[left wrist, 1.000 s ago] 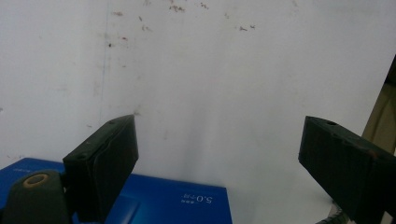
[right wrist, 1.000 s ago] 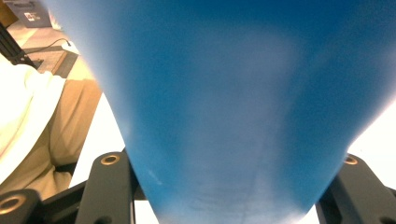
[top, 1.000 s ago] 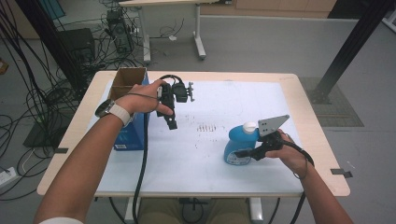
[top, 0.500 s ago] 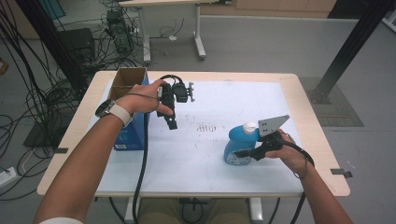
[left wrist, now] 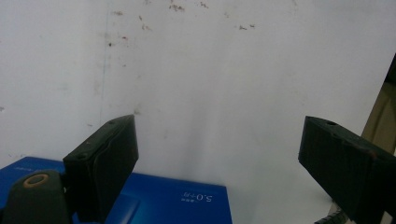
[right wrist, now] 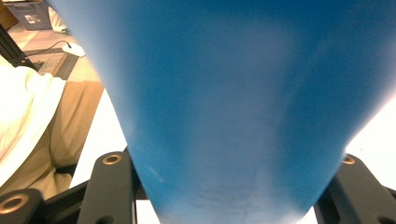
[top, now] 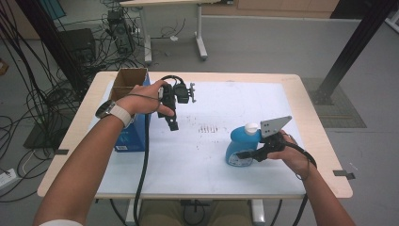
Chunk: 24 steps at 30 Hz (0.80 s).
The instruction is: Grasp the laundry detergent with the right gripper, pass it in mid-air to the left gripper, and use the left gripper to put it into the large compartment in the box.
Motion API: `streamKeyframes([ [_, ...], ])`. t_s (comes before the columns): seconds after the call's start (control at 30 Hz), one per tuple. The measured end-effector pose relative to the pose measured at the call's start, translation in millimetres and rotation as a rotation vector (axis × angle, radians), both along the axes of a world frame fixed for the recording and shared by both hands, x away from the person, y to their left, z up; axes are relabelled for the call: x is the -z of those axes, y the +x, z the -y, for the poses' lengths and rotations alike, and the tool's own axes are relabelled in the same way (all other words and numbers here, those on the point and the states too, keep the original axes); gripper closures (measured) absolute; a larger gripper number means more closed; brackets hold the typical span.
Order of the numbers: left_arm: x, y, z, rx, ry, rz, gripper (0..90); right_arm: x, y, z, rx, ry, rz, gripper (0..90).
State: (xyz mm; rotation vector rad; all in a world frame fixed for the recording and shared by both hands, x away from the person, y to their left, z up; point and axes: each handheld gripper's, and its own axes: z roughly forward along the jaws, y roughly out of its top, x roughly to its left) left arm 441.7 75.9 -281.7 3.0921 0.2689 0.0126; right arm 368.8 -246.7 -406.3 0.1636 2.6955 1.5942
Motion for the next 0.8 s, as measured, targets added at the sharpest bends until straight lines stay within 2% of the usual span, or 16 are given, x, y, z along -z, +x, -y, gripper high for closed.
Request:
streamKeyframes([
  [0.8,-2.3,-0.6,-1.6,-0.004,0.009,0.001,12.0,1.0,0.6,0.4,0.008,0.010,-0.005,43.8],
])
